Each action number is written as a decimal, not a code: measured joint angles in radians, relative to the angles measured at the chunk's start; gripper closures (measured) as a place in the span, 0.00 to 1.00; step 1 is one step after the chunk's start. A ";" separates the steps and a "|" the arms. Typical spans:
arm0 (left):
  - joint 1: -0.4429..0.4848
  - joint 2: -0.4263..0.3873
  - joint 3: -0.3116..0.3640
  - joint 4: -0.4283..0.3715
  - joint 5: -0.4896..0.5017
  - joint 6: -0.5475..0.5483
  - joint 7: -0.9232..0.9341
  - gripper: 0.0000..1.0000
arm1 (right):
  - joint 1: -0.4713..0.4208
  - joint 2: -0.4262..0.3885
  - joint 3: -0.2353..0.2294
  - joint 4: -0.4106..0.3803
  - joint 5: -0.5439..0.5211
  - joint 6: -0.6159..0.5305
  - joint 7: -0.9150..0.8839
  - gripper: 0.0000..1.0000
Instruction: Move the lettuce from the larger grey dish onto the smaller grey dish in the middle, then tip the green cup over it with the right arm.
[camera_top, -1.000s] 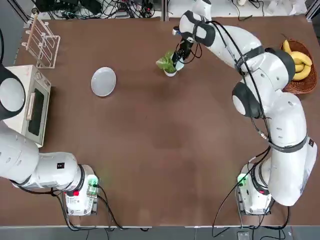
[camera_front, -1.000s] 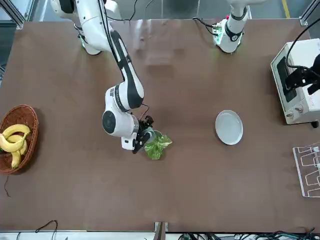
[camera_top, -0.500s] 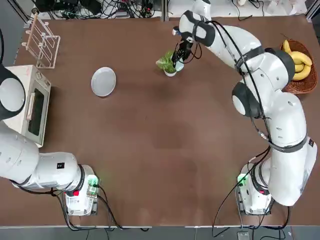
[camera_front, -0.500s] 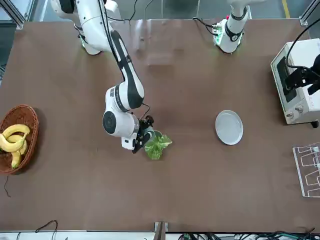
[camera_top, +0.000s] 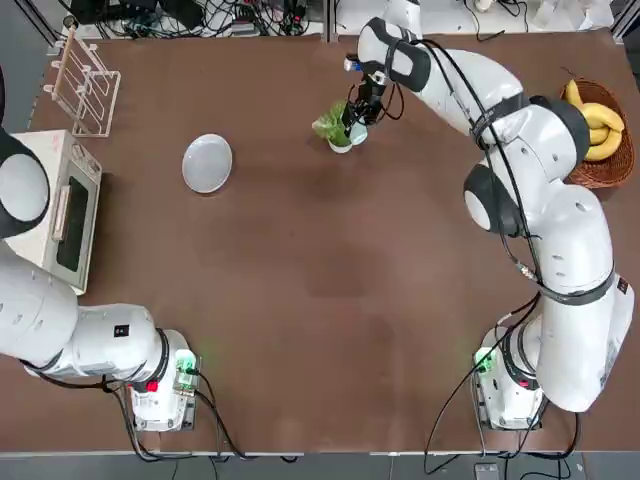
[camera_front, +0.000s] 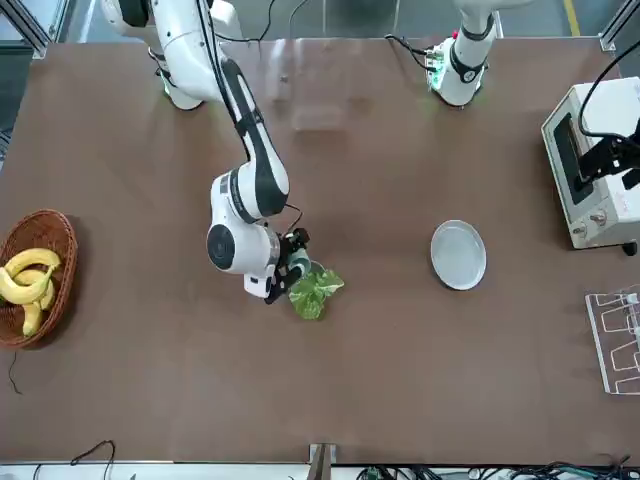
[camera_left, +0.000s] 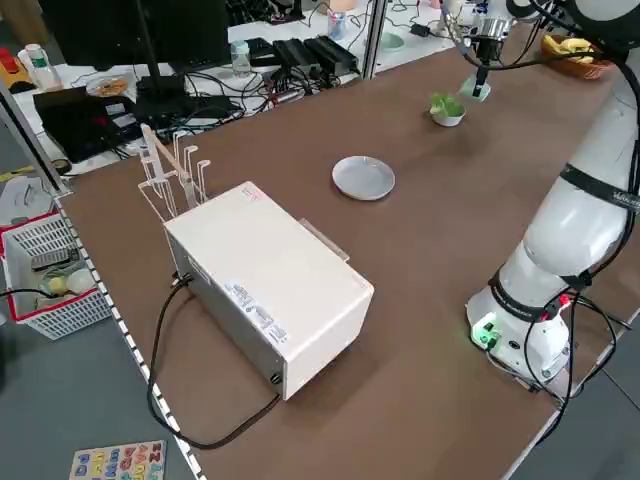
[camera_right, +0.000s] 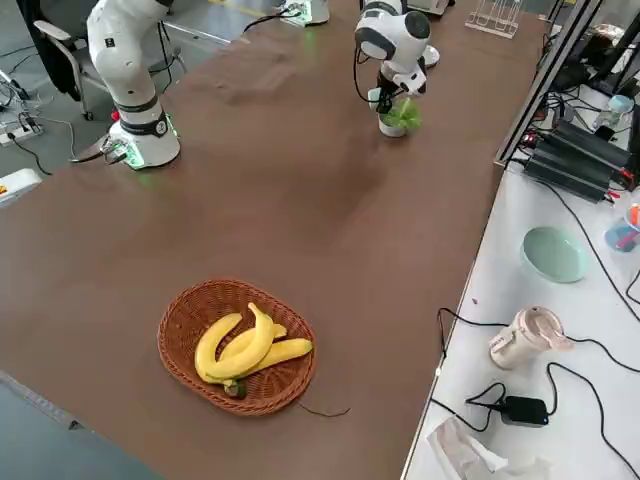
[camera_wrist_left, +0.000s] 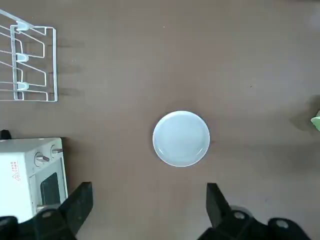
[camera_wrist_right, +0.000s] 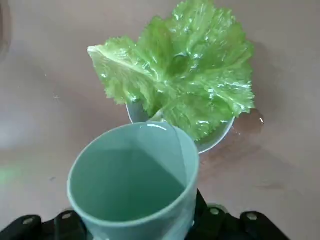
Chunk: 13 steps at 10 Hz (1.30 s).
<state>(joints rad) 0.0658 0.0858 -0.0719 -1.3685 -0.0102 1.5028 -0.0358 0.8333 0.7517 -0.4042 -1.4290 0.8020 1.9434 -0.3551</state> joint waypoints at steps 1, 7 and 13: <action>0.000 0.000 0.000 0.000 0.000 0.001 0.000 0.00 | 0.000 0.001 0.000 0.003 0.000 -0.004 0.008 0.32; 0.000 0.000 0.000 0.001 0.000 0.018 0.000 0.00 | -0.001 0.014 -0.001 0.037 0.000 -0.079 0.124 0.32; 0.000 0.000 0.000 0.001 0.000 0.018 0.000 0.00 | -0.009 0.017 -0.001 0.065 0.000 -0.141 0.216 0.32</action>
<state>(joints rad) 0.0659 0.0858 -0.0720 -1.3676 -0.0102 1.5205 -0.0357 0.8241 0.7685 -0.4054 -1.3637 0.8021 1.8025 -0.1396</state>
